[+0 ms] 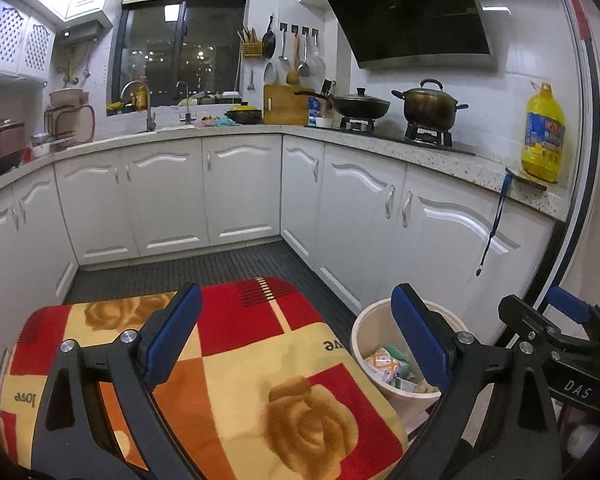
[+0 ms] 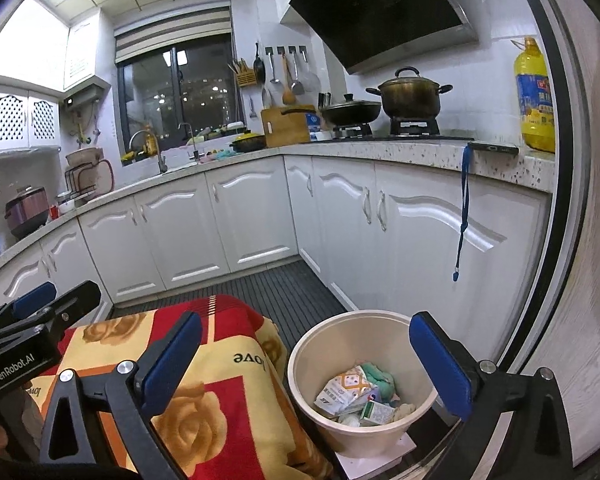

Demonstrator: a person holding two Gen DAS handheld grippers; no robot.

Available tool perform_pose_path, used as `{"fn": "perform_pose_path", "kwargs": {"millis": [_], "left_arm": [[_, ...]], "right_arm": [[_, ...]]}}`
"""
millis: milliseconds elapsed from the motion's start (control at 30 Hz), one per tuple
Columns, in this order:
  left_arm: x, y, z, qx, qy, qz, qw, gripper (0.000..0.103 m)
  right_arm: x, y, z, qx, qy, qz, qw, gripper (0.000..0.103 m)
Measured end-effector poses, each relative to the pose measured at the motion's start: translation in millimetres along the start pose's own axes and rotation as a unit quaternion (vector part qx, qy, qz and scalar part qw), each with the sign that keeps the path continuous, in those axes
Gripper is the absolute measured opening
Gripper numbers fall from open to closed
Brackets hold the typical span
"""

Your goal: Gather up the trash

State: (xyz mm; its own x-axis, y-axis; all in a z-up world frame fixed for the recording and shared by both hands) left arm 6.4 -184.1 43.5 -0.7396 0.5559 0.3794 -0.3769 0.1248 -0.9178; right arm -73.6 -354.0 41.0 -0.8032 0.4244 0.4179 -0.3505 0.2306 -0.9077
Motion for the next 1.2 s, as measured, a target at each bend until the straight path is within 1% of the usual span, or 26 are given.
{"fn": "perform_pose_path", "kwargs": {"millis": [433,933,1133,1200], "left_arm": [[13,-1,-6,0.002,-0.024,0.013,0.9996,0.095],[10,1,-2,-0.007,-0.02,0.008,0.9997,0.095],[7,3,-3,-0.001,-0.018,-0.003,0.9998,0.095],[7,3,-4,0.001,-0.023,-0.003,0.9997,0.095]], "right_arm": [[10,-1,-10,0.004,0.001,0.017,1.0,0.103],[12,-4,-8,0.012,0.026,0.032,0.999,0.103],[13,-4,-11,0.021,0.025,0.033,0.999,0.103],[13,-4,-10,0.021,0.025,0.034,0.999,0.103]]}}
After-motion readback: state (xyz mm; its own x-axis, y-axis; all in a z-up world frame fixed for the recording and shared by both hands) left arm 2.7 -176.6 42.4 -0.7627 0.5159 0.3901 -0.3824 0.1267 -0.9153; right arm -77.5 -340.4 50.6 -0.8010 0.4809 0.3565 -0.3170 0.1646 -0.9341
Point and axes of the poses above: each gripper's, at about its wrist camera, not at the fingertips, and x roughly against the way its jaws point, z to its right, y to its underside, the point moved 1 cm from there along -x, roughly the way its jaws point, and after that the axes turned 10 degrees about y, right-handed, at the moved point
